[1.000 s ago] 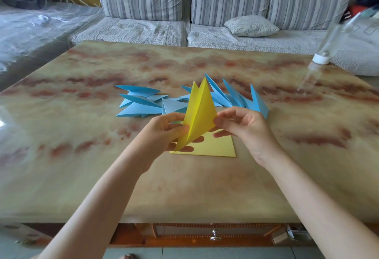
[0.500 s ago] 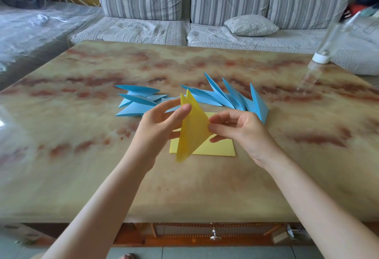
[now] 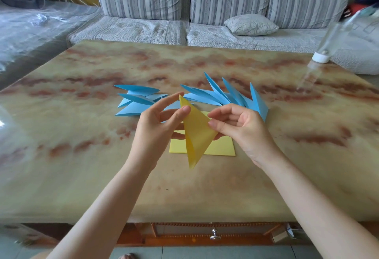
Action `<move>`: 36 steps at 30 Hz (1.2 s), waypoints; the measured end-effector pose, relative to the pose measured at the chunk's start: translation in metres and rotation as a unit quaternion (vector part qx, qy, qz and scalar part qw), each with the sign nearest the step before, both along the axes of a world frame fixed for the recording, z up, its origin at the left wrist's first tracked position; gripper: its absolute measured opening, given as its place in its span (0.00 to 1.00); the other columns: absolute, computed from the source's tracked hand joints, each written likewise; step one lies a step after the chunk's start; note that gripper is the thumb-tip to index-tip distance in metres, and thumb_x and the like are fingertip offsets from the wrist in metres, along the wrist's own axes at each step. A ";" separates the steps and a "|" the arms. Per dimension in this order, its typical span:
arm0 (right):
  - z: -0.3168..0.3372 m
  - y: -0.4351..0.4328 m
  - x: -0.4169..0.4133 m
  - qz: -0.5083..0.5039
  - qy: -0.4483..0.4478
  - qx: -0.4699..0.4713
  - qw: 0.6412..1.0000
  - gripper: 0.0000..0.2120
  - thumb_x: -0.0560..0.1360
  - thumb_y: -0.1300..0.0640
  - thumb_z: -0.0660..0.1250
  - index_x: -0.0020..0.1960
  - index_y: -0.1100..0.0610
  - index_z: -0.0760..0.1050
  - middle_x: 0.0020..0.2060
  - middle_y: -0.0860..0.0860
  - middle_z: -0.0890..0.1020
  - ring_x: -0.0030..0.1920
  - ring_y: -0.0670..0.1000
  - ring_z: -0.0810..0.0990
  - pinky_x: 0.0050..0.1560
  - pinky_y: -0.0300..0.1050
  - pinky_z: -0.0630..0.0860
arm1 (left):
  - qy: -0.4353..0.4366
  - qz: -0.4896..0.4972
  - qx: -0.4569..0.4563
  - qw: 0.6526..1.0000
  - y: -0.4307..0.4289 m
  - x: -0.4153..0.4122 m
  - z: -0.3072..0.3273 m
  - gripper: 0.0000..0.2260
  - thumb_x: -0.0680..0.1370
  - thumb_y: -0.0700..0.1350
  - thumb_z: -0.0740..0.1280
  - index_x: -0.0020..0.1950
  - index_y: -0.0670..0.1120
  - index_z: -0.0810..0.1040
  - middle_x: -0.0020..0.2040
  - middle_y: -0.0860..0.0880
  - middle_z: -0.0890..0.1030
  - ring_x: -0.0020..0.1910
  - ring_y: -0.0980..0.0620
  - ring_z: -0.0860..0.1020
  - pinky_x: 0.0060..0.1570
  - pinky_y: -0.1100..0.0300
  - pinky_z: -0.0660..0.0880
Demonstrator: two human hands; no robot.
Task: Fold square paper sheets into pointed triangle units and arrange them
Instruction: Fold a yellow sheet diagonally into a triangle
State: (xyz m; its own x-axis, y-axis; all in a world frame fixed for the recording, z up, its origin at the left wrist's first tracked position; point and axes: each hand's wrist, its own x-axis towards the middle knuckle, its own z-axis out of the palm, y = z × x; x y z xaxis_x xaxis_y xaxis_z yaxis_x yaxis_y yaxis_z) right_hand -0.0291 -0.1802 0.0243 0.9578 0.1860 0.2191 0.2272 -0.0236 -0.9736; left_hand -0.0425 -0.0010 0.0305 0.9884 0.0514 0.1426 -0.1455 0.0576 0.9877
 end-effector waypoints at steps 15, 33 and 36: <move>0.000 0.003 -0.002 -0.027 -0.029 -0.009 0.999 0.06 0.71 0.69 0.71 0.44 0.60 0.81 0.37 0.53 0.84 0.34 0.48 0.80 0.36 0.39 0.78 | -0.001 0.025 -0.045 0.999 -0.003 -0.001 0.001 0.03 0.76 0.40 0.69 0.45 0.48 0.82 0.38 0.52 0.85 0.39 0.54 0.84 0.35 0.65 0.78; 0.004 0.012 -0.005 -0.068 0.169 0.136 0.974 0.02 0.70 0.61 0.72 0.43 0.57 0.81 0.40 0.53 0.85 0.40 0.49 0.82 0.44 0.42 0.79 | 0.039 0.068 -0.179 0.981 -0.018 -0.007 -0.004 0.04 0.77 0.42 0.68 0.44 0.44 0.81 0.41 0.47 0.85 0.40 0.52 0.83 0.37 0.64 0.78; 0.005 0.010 -0.005 -0.075 0.158 0.111 0.978 0.02 0.70 0.61 0.73 0.42 0.57 0.82 0.39 0.52 0.85 0.38 0.48 0.82 0.43 0.40 0.78 | 0.067 0.045 -0.186 0.979 -0.015 -0.006 -0.002 0.04 0.77 0.42 0.68 0.45 0.43 0.81 0.43 0.46 0.85 0.41 0.51 0.84 0.37 0.63 0.79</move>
State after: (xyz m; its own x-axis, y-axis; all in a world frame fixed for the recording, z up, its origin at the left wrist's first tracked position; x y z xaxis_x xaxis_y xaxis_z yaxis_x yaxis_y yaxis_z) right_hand -0.0340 -0.1700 0.0288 0.9971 0.0198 -0.0735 -0.0759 0.1867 -0.9795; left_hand -0.0490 -0.0162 0.0284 0.9859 0.1638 -0.0339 -0.0369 0.4105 0.9111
